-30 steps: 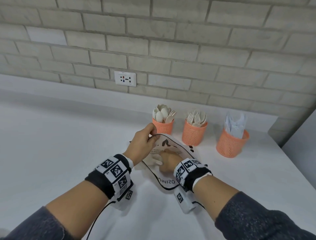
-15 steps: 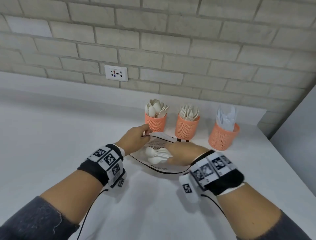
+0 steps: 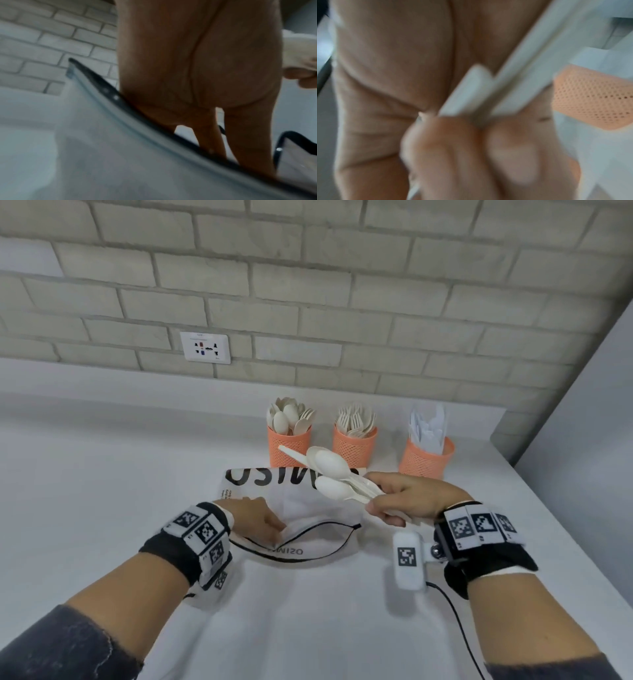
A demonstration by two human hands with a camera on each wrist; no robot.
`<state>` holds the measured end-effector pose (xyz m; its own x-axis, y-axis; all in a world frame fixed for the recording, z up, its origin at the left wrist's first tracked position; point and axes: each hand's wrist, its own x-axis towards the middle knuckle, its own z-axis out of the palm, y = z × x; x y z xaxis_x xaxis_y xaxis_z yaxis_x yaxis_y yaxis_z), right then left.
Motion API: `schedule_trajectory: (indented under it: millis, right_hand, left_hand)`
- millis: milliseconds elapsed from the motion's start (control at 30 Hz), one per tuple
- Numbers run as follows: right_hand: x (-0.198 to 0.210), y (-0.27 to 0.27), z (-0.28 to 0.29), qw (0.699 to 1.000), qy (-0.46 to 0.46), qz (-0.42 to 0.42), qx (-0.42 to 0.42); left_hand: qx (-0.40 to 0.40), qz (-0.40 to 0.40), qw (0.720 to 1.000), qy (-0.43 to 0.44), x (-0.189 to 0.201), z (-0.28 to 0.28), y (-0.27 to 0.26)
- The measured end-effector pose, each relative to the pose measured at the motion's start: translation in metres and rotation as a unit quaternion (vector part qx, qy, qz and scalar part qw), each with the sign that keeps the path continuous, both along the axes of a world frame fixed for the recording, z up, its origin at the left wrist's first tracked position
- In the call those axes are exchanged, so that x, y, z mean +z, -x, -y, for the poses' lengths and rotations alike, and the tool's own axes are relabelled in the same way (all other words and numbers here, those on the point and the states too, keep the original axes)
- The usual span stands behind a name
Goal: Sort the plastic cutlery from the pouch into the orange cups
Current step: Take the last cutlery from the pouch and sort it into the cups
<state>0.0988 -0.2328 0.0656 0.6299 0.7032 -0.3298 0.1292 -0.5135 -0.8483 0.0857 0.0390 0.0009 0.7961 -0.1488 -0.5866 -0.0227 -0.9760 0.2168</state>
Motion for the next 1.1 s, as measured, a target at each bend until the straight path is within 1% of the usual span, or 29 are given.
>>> schedule_trajectory:
  millis: [67,133,167,200,233,267,300,333,367,400,433,500,567,600,633,700,733,800,867,933,967,1000,1033,1100]
  right_hand:
    - [-0.01,-0.005,-0.004,1.0,-0.011,-0.003,-0.023]
    - [-0.017,-0.01,-0.007,0.999,-0.017,0.001,-0.038]
    - [-0.019,-0.012,-0.009,0.999,-0.016,0.005,-0.043]
    - [-0.02,-0.014,-0.01,0.999,-0.013,0.008,-0.044]
    - [-0.02,-0.015,-0.012,0.999,-0.009,0.01,-0.04]
    - [-0.019,-0.016,-0.014,0.999,-0.003,0.013,-0.034]
    - [-0.018,-0.016,-0.015,1.0,0.004,0.016,-0.025]
    - [-0.017,-0.016,-0.016,1.0,0.005,0.02,-0.017]
    - [-0.016,-0.016,-0.017,1.0,-0.001,0.023,-0.011]
    - [-0.015,-0.016,-0.017,1.0,-0.009,0.026,-0.009]
    - [-0.014,-0.017,-0.016,0.999,-0.02,0.029,-0.009]
    - [-0.013,-0.018,-0.01,0.998,-0.052,0.031,-0.009]
    - [-0.015,-0.021,-0.001,0.996,-0.086,0.025,-0.019]
    - [-0.017,-0.023,0.003,0.994,-0.103,0.025,-0.039]
    - [-0.019,-0.024,0.006,0.989,-0.124,0.025,-0.072]
    - [-0.022,-0.025,0.006,0.972,-0.168,0.025,-0.16]
    - [-0.023,-0.025,0.003,0.961,-0.194,0.022,-0.197]
    - [-0.026,-0.022,-0.01,0.936,-0.255,0.018,-0.243]
    - [-0.029,-0.02,-0.024,0.902,-0.314,0.026,-0.294]
    - [-0.031,-0.019,-0.035,0.865,-0.36,0.034,-0.349]
    - [-0.032,-0.019,-0.039,0.85,-0.378,0.028,-0.366]
    - [-0.032,-0.018,-0.043,0.841,-0.39,0.018,-0.375]
    - [-0.032,-0.017,-0.045,0.838,-0.395,0.009,-0.376]
    - [-0.032,-0.016,-0.048,0.839,-0.389,0.009,-0.381]
  left_hand:
    - [-0.016,0.036,0.999,-0.003,0.001,0.003,0.001]
    - [0.017,0.128,0.991,0.024,0.01,0.008,0.001]
    - [0.054,0.191,0.978,0.058,0.018,0.009,0.001]
    - [0.093,0.259,0.957,0.096,0.026,0.009,0.002]
    - [0.115,0.331,0.928,0.13,0.034,0.009,0.003]
    - [0.105,0.393,0.903,0.136,0.042,0.011,0.004]
    - [0.066,0.432,0.892,0.115,0.049,0.012,0.005]
    - [0.013,0.449,0.89,0.083,0.055,0.015,0.005]
    - [-0.034,0.448,0.891,0.056,0.058,0.019,0.004]
    - [-0.057,0.437,0.897,0.046,0.059,0.022,0.003]
    - [-0.058,0.425,0.901,0.055,0.061,0.024,0.001]
    - [-0.042,0.416,0.904,0.093,0.064,0.017,-0.003]
    - [-0.015,0.412,0.908,0.079,0.069,0.011,-0.002]
    - [0.02,0.41,0.908,0.082,0.07,0.007,-0.002]
    - [0.066,0.407,0.904,0.112,0.071,0.006,-0.001]
    - [0.153,0.383,0.88,0.237,0.073,0.013,0.001]
    - [0.186,0.352,0.864,0.309,0.073,0.022,0.003]
    - [0.225,0.27,0.835,0.423,0.071,0.045,0.006]
    - [0.235,0.215,0.816,0.482,0.064,0.07,0.009]
    - [0.24,0.191,0.806,0.507,0.058,0.093,0.011]
    - [0.235,0.193,0.808,0.505,0.054,0.102,0.011]
    - [0.225,0.205,0.814,0.494,0.052,0.108,0.011]
    - [0.214,0.22,0.822,0.479,0.051,0.114,0.011]
    - [0.198,0.242,0.837,0.449,0.049,0.119,0.009]
